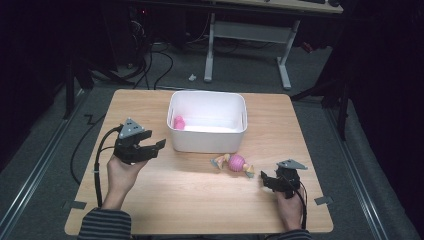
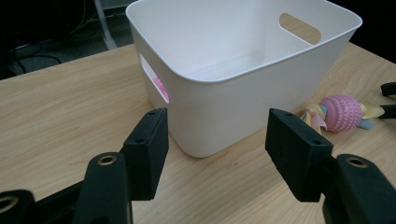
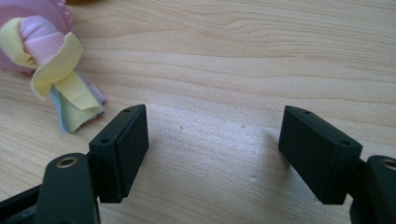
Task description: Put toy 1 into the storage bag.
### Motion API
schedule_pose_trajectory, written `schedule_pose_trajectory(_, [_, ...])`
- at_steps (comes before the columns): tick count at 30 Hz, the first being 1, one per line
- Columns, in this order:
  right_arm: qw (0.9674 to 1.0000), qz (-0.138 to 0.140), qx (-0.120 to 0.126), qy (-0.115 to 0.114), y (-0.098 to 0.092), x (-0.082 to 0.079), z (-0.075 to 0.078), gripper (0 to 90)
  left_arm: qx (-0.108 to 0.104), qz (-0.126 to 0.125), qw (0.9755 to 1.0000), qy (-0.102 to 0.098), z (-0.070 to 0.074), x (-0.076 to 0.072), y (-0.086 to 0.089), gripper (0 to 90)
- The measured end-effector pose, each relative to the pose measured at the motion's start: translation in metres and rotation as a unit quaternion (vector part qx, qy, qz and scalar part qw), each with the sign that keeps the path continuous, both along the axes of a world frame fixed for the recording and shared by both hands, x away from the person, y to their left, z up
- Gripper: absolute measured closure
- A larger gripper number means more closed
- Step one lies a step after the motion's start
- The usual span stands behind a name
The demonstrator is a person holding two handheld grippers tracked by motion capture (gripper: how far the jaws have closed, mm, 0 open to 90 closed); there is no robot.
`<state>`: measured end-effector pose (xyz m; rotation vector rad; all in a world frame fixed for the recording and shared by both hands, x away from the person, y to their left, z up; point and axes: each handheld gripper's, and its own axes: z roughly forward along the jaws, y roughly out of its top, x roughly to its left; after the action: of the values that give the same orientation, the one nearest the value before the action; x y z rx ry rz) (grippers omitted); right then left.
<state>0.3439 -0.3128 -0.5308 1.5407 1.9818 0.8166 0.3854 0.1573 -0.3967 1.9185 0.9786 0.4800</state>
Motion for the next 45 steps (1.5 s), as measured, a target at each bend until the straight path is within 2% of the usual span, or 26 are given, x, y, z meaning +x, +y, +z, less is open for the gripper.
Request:
schedule_pose_trajectory(15, [1.0,0.0,0.0,0.0,0.0,0.0,0.0,24.4,-0.008,0.01,0.9997,0.021,-0.029,-0.008,0.001,38.4])
schedule_pose_trajectory(24, [1.0,-0.001,0.001,0.001,0.0,0.0,0.0,24.4,-0.014,0.007,0.999,0.042,-0.049,-0.008,-0.004,37.5])
schedule_pose_trajectory(28, [1.0,0.0,0.001,0.001,0.0,0.0,0.0,24.4,0.003,0.008,0.9987,0.051,-0.062,-0.008,-0.008,37.2])
schedule_pose_trajectory(42, [1.0,-0.001,0.001,0.001,0.0,0.0,0.0,24.4,0.006,0.013,0.997,0.076,-0.095,-0.006,-0.014,36.0])
schedule_pose_trajectory(45, [1.0,-0.002,0.002,0.001,0.0,0.0,0.0,24.4,0.008,0.015,0.9969,0.076,-0.098,-0.006,-0.016,35.6])
